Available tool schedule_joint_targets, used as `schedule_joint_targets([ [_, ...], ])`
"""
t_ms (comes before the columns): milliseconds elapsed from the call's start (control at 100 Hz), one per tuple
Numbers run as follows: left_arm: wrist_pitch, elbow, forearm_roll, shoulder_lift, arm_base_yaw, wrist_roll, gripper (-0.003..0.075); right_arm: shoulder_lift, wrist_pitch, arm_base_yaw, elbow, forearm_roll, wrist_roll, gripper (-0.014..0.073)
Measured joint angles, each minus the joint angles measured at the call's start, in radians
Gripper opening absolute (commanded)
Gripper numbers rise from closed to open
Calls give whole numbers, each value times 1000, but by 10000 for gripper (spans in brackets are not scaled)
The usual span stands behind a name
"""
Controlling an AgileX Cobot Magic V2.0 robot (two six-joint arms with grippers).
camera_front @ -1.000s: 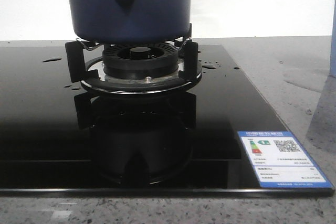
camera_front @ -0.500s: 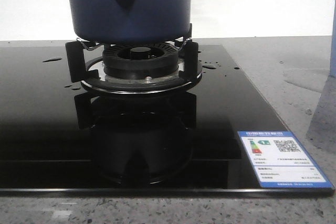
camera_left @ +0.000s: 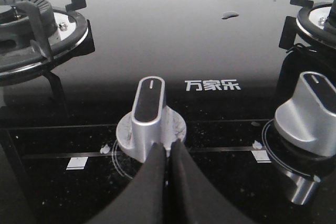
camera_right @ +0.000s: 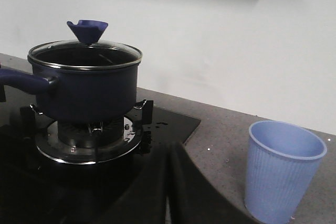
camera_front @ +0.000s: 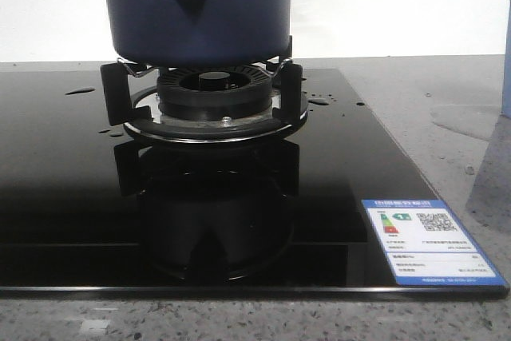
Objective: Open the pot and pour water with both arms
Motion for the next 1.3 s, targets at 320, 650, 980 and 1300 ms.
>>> schedule_joint_targets([
  [320,0,0,0,0,0,-1,-19,0,0,0,0,0,0,-67],
  [650,0,0,0,0,0,-1,-19,0,0,0,0,0,-2,-67],
  [980,0,0,0,0,0,-2,-19,0,-109,-31,109,-277,232,-67],
  [1300,0,0,0,0,0,-2,-19,0,-196,-102,367,-616,591,-67],
])
